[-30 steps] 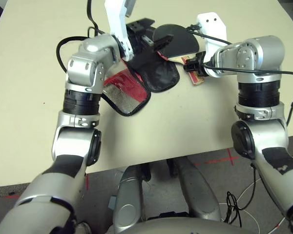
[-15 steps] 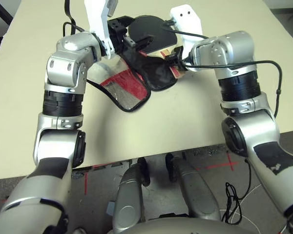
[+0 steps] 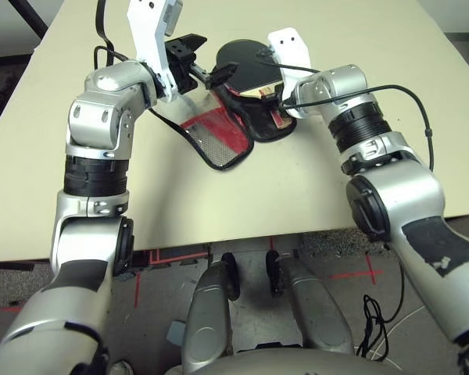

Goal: Store the ping-pong paddle in its case and zip it.

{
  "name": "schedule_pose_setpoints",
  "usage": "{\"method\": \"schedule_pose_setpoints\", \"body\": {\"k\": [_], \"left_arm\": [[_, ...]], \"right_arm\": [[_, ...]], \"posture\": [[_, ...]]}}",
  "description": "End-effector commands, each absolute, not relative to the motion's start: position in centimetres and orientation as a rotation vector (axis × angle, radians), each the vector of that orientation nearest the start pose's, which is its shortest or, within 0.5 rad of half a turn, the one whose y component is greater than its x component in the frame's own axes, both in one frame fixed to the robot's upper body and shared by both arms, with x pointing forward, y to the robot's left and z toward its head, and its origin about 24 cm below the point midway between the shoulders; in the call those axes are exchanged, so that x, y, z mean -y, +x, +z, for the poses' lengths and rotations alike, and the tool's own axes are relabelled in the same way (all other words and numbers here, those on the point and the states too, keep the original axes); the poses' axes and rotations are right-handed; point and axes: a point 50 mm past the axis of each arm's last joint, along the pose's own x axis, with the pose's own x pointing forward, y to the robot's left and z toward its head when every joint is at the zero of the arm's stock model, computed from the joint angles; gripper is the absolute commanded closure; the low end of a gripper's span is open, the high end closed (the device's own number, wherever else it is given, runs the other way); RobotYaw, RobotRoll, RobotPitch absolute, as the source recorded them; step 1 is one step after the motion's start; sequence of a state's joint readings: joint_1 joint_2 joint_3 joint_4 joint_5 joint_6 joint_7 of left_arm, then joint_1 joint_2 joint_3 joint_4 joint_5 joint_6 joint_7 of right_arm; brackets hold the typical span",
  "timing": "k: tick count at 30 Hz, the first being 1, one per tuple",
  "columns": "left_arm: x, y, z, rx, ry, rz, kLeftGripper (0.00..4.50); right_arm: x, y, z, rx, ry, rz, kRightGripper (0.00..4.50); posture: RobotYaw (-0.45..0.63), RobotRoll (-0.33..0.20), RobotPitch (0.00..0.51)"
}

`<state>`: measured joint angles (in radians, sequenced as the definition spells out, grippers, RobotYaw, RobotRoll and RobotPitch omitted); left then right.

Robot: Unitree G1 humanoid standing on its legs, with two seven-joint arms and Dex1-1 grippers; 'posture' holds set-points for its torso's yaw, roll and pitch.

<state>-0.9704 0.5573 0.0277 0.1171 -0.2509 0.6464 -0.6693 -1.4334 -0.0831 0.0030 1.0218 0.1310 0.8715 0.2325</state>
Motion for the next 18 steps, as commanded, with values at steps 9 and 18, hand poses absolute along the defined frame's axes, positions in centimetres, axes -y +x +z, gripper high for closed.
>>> {"method": "schedule_pose_setpoints", "body": {"k": [9, 18], "left_arm": [[-17.1, 34.8, 28.1, 0.126, 0.294, -0.64, 0.0], [-17.0, 35.0, 28.0, 0.126, 0.283, -0.638, 0.0]], "right_arm": [[4.3, 40.8, 22.3, -0.502, -0.12, 0.448, 3.4], [2.2, 40.0, 22.5, -0.52, -0.133, 0.524, 3.4]], "posture": [[-0.11, 0.0, 0.27], [-0.12, 0.0, 0.272]]}}
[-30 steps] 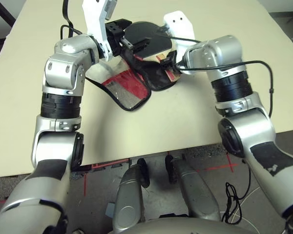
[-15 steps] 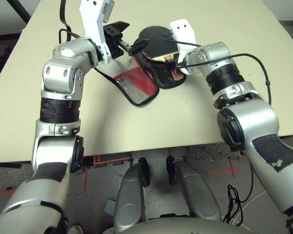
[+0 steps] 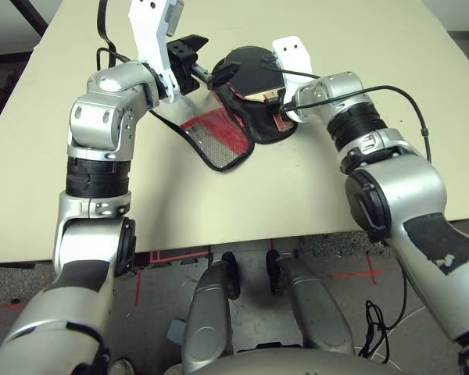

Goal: Store the ping-pong paddle in its case and zip it.

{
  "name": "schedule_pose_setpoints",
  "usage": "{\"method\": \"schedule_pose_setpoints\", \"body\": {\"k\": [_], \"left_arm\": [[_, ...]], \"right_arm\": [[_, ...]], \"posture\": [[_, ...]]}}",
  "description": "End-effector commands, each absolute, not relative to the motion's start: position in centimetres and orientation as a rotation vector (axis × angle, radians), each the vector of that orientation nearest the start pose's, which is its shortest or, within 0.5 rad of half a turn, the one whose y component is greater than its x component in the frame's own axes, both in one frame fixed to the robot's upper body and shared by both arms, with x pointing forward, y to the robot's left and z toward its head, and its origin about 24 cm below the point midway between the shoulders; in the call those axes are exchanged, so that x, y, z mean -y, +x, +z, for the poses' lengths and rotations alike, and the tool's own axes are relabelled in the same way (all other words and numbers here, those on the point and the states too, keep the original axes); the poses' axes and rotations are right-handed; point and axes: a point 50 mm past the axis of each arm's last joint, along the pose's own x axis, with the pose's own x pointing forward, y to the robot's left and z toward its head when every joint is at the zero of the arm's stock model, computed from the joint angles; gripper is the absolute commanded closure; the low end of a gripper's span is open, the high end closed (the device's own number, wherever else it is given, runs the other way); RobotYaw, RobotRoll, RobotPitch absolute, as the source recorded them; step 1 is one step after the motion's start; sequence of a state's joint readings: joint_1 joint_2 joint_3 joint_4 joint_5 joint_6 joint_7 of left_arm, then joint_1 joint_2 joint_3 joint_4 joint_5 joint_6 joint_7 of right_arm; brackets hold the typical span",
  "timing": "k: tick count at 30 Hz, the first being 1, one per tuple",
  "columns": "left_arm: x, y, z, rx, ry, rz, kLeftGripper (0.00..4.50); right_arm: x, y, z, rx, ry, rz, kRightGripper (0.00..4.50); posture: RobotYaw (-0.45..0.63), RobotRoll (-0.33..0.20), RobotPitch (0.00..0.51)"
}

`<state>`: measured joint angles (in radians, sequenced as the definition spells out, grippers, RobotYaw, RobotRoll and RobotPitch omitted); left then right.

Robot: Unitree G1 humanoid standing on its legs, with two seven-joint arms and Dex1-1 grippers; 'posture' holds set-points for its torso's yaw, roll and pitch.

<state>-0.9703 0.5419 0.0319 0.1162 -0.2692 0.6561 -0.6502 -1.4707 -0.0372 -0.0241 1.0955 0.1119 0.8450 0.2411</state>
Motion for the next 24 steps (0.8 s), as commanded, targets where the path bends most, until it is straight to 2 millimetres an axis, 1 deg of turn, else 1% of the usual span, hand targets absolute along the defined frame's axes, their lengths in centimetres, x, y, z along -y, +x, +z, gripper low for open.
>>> {"method": "schedule_pose_setpoints", "body": {"k": [1, 4, 7, 11, 16, 24], "left_arm": [[-17.0, 35.0, 28.0, 0.125, 0.274, -0.634, 0.0], [-17.1, 35.0, 27.9, 0.126, 0.272, -0.629, 0.0], [-17.3, 35.0, 28.0, 0.126, 0.273, -0.623, 0.0], [-17.4, 35.0, 28.0, 0.125, 0.272, -0.618, 0.0], [-17.2, 35.1, 27.9, 0.128, 0.266, -0.623, 0.0], [-17.2, 35.3, 28.2, 0.141, 0.262, -0.621, 0.0]], "right_arm": [[2.1, 39.9, 22.2, -0.527, -0.137, 0.527, 3.4], [2.2, 39.9, 21.5, -0.54, -0.147, 0.523, 3.4], [2.6, 40.0, 21.2, -0.543, -0.153, 0.509, 3.4], [3.1, 40.3, 21.4, -0.531, -0.154, 0.484, 3.4], [3.6, 40.5, 22.1, -0.513, -0.157, 0.468, 3.4], [3.4, 40.4, 21.7, -0.522, -0.161, 0.468, 3.4]], "posture": [[-0.12, 0.0, 0.273], [-0.11, 0.0, 0.271], [-0.11, 0.0, 0.268], [-0.12, 0.0, 0.267], [-0.13, 0.0, 0.262], [-0.13, 0.0, 0.263]]}}
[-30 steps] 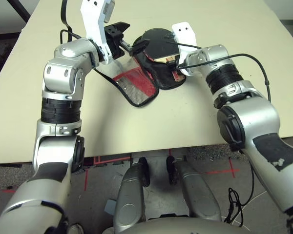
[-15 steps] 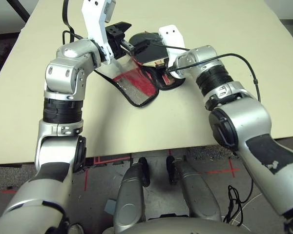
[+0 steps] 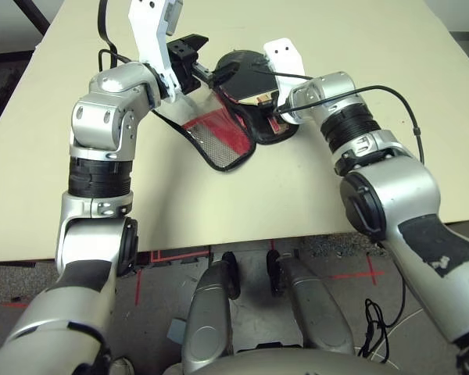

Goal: Store the ping-pong paddle in its case and zip it.

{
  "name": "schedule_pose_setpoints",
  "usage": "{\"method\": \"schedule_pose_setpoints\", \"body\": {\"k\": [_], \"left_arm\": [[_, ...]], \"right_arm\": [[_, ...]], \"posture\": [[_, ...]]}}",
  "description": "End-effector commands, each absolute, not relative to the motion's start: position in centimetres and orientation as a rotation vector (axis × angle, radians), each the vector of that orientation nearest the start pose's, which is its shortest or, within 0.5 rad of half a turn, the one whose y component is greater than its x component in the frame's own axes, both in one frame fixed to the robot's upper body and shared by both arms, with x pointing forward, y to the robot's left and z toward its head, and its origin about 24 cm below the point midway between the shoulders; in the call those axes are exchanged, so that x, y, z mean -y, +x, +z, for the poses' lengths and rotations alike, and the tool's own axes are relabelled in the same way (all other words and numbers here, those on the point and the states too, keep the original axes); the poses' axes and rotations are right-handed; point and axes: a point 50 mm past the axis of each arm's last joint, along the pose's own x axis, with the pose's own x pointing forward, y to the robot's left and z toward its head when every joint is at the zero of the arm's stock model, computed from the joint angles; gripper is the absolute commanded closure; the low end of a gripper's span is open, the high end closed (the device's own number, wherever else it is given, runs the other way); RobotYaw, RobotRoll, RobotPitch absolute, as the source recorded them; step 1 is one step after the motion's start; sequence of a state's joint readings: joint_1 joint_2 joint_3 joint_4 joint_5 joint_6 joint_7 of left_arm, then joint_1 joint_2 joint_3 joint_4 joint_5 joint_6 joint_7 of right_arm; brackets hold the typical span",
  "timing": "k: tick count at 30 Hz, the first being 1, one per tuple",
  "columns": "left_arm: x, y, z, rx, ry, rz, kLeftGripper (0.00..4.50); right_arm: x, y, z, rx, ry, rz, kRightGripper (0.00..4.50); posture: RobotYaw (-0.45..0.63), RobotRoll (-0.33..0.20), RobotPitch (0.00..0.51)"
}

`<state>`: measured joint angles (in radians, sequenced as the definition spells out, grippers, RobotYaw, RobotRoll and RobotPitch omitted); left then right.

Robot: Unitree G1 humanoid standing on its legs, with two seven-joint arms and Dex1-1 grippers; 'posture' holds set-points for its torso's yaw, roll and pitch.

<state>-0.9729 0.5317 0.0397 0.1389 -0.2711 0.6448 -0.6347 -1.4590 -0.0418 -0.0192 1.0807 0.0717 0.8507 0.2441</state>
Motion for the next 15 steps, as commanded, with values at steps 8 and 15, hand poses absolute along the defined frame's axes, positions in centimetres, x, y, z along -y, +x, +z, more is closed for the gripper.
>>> {"method": "schedule_pose_setpoints", "body": {"k": [8, 15], "left_arm": [[-17.5, 35.3, 28.2, 0.14, 0.248, -0.608, 0.0], [-18.1, 35.6, 30.1, 0.229, 0.218, -0.549, 0.0]], "right_arm": [[3.2, 40.4, 21.6, -0.517, -0.156, 0.474, 3.4], [3.7, 40.6, 22.4, -0.455, -0.107, 0.502, 1.47]], "posture": [[-0.12, 0.0, 0.263], [-0.11, 0.0, 0.262]]}}
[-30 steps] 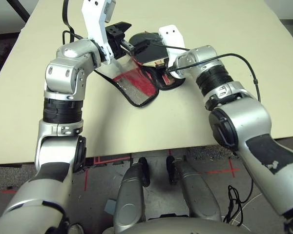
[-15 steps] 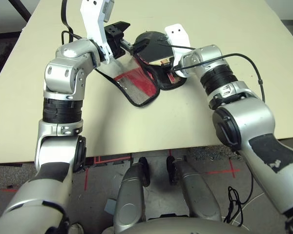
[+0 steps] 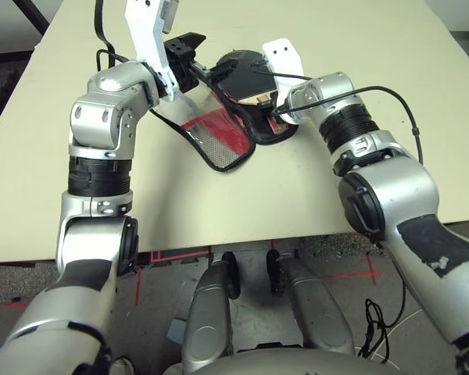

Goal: Store the ping-pong paddle in its case and zip it.

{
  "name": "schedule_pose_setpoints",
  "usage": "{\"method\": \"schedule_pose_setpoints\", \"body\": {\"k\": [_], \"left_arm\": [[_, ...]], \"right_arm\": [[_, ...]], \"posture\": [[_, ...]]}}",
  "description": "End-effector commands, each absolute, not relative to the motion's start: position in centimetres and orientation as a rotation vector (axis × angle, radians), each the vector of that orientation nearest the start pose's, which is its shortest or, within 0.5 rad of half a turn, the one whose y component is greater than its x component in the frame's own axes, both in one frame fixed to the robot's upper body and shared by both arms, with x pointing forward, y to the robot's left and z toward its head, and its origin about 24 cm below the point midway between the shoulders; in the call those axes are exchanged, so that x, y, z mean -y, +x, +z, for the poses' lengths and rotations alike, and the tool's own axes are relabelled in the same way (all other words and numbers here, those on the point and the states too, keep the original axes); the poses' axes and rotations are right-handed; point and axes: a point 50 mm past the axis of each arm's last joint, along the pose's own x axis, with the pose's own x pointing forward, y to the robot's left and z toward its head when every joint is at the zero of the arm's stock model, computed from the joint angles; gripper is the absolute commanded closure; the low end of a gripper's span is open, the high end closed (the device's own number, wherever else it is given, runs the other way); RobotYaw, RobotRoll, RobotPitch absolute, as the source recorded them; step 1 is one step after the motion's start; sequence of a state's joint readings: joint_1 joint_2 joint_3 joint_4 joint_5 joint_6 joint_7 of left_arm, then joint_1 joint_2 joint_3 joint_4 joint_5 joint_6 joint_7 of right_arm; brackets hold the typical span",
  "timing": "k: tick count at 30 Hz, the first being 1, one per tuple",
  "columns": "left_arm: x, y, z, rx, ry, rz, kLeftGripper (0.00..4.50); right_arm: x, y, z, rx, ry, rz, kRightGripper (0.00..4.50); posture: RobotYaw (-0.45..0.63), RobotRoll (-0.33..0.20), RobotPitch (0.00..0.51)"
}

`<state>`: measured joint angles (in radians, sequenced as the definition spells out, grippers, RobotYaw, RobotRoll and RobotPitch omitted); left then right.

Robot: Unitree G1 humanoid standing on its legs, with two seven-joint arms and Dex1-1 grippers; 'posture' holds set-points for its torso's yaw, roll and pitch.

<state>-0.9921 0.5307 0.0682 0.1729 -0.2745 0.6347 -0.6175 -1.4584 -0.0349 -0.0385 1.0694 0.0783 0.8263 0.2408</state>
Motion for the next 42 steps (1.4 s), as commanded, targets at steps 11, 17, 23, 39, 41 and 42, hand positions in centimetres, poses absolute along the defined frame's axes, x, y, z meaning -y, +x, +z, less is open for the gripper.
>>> {"method": "schedule_pose_setpoints", "body": {"k": [11, 17, 23, 39, 41, 42], "left_arm": [[-23.2, 36.3, 33.7, 0.35, 0.201, -0.349, 0.0], [-28.2, 36.2, 31.6, 0.265, 0.23, -0.229, 0.0], [-33.7, 34.3, 28.7, 0.15, 0.307, -0.124, 0.0], [-28.9, 33.0, 22.3, -0.155, 0.278, -0.508, 0.0], [-26.7, 32.8, 22.1, -0.173, 0.266, -0.606, 0.0], [-26.0, 32.8, 22.1, -0.173, 0.261, -0.626, 0.0]], "right_arm": [[8.5, 39.2, 25.2, -0.056, -0.027, 0.703, 0.04], [11.7, 38.0, 25.7, 0.003, 0.01, 0.666, 0.04], [15.3, 37.4, 25.5, 0.026, -0.014, 0.587, 0.04], [17.9, 36.6, 23.4, -0.01, 0.007, 0.528, 0.04], [18.2, 36.6, 23.2, -0.004, -0.001, 0.511, 0.04], [18.3, 36.5, 23.3, 0.0, 0.0, 0.505, 0.04]], "posture": [[-0.06, 0.0, 0.247], [-0.03, 0.0, 0.221], [-0.02, 0.0, 0.205], [-0.03, 0.0, 0.242], [-0.03, 0.0, 0.254], [-0.03, 0.0, 0.258]]}}
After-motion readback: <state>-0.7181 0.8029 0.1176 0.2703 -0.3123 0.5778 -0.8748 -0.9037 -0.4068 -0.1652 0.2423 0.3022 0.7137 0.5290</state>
